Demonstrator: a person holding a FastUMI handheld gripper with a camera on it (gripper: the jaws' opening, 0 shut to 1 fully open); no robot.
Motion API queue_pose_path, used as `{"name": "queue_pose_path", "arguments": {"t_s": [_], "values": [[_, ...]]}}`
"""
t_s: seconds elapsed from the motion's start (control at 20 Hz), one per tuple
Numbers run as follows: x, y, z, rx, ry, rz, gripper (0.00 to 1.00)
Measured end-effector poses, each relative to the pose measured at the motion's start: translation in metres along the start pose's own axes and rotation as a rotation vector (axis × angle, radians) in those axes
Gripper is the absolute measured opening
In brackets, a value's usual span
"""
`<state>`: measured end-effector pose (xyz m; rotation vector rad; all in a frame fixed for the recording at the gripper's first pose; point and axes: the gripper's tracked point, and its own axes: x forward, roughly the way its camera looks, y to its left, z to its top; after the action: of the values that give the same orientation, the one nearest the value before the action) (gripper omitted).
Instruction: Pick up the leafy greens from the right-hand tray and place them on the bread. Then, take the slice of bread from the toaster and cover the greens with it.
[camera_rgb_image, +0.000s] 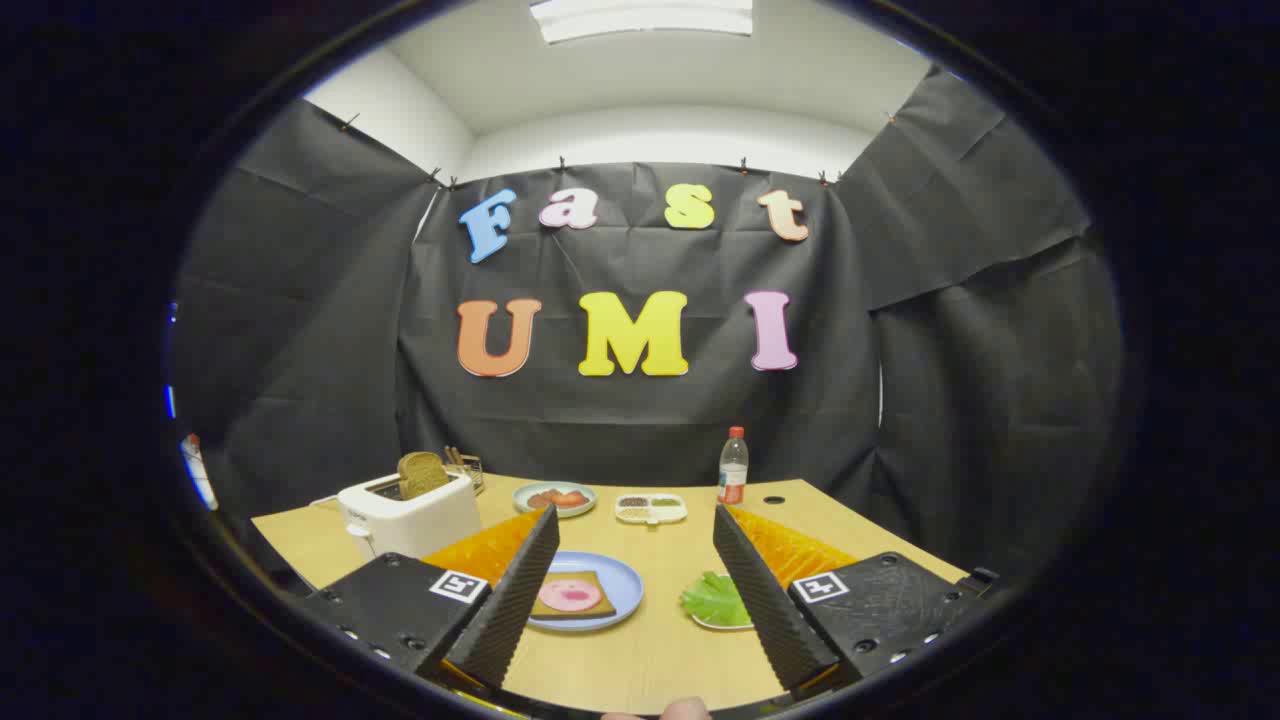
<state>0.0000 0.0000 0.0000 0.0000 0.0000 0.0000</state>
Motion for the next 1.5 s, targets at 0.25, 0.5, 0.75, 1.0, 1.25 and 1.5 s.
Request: {"name": "queue_pose_path", "arguments": {"t_s": [0.25, 0.5, 0.75, 1.0, 1.25, 1.5], "values": [[-0.003, 0.003, -0.004, -0.005, 0.01, 0.003, 0.95], [-0.005, 0.005, -0.011, -0.013, 0.03, 0.004, 0.95], [-0.012, 0.009, -0.017, -0.018, 0.041, 0.016, 0.95], [-0.023, -0.012, -0.016, -0.025, 0.024, -0.02, 0.95], [-0.024, -0.043, -0.017, -0.043, 0.025, -0.078, 0.95], [0.001, -0.055, -0.02, -0.074, 0.071, -0.061, 0.95]]}}
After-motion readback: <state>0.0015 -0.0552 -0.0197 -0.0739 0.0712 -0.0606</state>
